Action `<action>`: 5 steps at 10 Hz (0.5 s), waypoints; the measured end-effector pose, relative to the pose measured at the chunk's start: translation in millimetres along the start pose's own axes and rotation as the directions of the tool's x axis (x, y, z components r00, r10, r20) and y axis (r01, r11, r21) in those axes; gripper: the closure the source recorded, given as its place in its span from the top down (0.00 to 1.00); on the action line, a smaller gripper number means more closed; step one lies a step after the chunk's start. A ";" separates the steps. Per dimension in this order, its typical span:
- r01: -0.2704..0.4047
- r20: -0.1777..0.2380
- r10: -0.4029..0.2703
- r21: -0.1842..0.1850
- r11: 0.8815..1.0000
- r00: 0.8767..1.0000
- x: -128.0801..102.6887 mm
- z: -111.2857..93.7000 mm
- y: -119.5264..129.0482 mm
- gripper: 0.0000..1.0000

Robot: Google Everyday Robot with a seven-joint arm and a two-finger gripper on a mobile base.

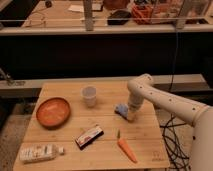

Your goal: Wipe the white sponge on the table

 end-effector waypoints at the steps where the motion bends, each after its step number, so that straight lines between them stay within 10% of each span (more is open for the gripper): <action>1: 0.000 -0.004 0.000 0.001 1.000 1.000 -2.0 -0.2 -1.3 0.00; 5: 0.006 -0.035 -0.006 0.006 1.000 0.999 -0.9 -1.3 2.8 0.00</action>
